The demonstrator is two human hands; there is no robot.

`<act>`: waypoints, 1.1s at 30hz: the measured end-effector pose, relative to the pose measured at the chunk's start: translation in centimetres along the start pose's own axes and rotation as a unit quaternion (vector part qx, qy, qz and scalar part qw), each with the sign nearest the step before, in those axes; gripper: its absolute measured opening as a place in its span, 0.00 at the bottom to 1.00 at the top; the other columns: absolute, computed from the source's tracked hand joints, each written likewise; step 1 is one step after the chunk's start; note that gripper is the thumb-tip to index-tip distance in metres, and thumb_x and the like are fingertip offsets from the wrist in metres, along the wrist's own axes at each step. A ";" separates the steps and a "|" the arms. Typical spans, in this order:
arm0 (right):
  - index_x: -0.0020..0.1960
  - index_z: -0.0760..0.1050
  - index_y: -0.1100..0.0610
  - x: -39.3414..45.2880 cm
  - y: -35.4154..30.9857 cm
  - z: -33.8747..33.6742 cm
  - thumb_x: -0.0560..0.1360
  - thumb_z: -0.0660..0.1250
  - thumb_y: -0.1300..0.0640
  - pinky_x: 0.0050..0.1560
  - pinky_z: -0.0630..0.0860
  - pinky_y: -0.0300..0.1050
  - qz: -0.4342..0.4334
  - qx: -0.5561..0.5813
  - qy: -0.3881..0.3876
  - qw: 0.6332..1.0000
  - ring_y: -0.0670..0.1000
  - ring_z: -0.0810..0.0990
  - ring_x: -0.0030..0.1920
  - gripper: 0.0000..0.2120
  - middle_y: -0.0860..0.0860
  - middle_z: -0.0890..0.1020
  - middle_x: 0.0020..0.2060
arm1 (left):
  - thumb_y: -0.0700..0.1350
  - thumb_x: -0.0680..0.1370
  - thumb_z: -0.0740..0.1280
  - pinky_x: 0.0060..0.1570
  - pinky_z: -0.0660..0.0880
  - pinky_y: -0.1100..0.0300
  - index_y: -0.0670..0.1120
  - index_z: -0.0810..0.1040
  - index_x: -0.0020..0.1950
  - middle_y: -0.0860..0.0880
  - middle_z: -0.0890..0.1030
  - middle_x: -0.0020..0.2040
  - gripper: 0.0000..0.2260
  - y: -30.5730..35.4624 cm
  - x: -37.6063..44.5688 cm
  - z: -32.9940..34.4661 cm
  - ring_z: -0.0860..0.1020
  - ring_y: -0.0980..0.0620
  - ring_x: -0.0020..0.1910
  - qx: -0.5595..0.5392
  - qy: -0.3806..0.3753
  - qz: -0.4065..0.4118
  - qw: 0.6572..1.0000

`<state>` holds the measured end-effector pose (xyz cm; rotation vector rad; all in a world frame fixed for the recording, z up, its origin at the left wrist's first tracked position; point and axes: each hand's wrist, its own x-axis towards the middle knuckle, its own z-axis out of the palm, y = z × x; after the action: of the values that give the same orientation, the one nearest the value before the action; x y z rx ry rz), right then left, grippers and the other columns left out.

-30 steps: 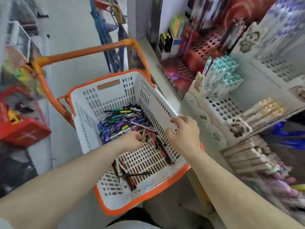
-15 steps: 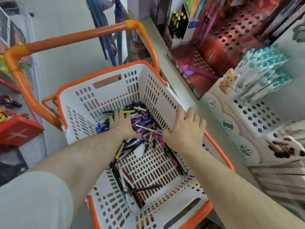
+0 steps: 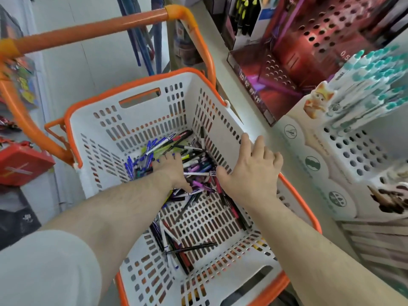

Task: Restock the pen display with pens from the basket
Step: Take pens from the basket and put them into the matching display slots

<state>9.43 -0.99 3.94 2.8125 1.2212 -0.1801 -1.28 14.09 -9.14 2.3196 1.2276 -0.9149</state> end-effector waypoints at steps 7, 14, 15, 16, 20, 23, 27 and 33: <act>0.76 0.54 0.54 -0.1 0.4 0.2 0.72 0.59 0.34 0.75 0.53 0.62 -0.005 -0.001 0.006 1.000 0.63 0.65 0.73 0.41 0.60 0.61 0.75 | 0.52 0.68 0.75 0.64 0.70 0.44 0.44 0.58 0.74 0.44 0.65 0.71 0.41 2.2 -4.1 1.9 0.65 0.44 0.70 0.035 0.043 0.065 0.996; 0.76 0.57 0.55 -0.1 0.8 0.1 0.71 0.59 0.35 0.74 0.56 0.59 -0.013 0.022 0.027 0.999 0.60 0.69 0.70 0.39 0.57 0.66 0.72 | 0.68 0.61 0.76 0.74 0.54 0.38 0.45 0.39 0.79 0.42 0.44 0.80 0.64 3.6 -3.9 0.7 0.49 0.39 0.78 -0.040 -0.070 0.052 0.995; 0.75 0.58 0.55 -0.1 0.9 0.1 0.71 0.59 0.36 0.74 0.56 0.59 -0.014 0.026 0.030 0.999 0.59 0.70 0.69 0.39 0.56 0.67 0.72 | 0.70 0.60 0.75 0.74 0.53 0.38 0.44 0.36 0.79 0.41 0.44 0.80 0.66 3.9 -3.4 0.6 0.48 0.38 0.78 -0.054 -0.070 0.040 0.995; 0.75 0.58 0.55 -0.2 1.0 0.1 0.71 0.59 0.36 0.74 0.57 0.58 -0.015 0.029 0.033 0.999 0.58 0.70 0.69 0.39 0.56 0.68 0.71 | 0.73 0.58 0.74 0.74 0.54 0.38 0.43 0.36 0.79 0.40 0.45 0.80 0.68 4.2 -2.8 0.7 0.49 0.37 0.78 -0.059 -0.068 0.025 0.996; 0.74 0.59 0.56 -0.1 1.3 0.1 0.71 0.60 0.37 0.74 0.56 0.57 -0.023 0.038 0.039 0.998 0.57 0.70 0.68 0.38 0.54 0.68 0.70 | 0.74 0.55 0.73 0.73 0.54 0.37 0.38 0.38 0.78 0.37 0.53 0.78 0.70 5.9 -1.7 1.3 0.54 0.35 0.76 -0.021 -0.023 -0.011 0.999; 0.75 0.59 0.56 0.0 1.5 0.2 0.72 0.60 0.37 0.75 0.56 0.57 -0.025 0.034 0.038 0.998 0.57 0.69 0.69 0.38 0.55 0.67 0.72 | 0.68 0.63 0.73 0.73 0.59 0.42 0.36 0.48 0.77 0.37 0.61 0.74 0.59 6.7 -2.3 2.0 0.61 0.38 0.73 0.043 0.050 0.035 0.997; 0.75 0.60 0.57 0.0 1.4 0.2 0.73 0.60 0.37 0.75 0.54 0.56 -0.022 0.041 0.039 0.998 0.57 0.69 0.70 0.37 0.55 0.67 0.72 | 0.58 0.69 0.71 0.62 0.71 0.51 0.40 0.62 0.71 0.42 0.71 0.66 0.38 6.4 -3.2 3.6 0.71 0.44 0.65 0.071 0.123 0.098 0.985; 0.73 0.61 0.57 -0.1 1.6 0.0 0.73 0.61 0.39 0.76 0.53 0.56 -0.026 0.064 0.041 0.997 0.57 0.70 0.69 0.35 0.55 0.68 0.71 | 0.49 0.72 0.70 0.60 0.72 0.46 0.43 0.65 0.71 0.44 0.73 0.64 0.31 4.1 -4.6 3.7 0.73 0.44 0.63 0.116 0.064 0.087 0.987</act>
<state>10.58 -2.12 4.01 2.9248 1.3483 -0.1537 -1.15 6.88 -8.56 2.6579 0.9892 -0.9001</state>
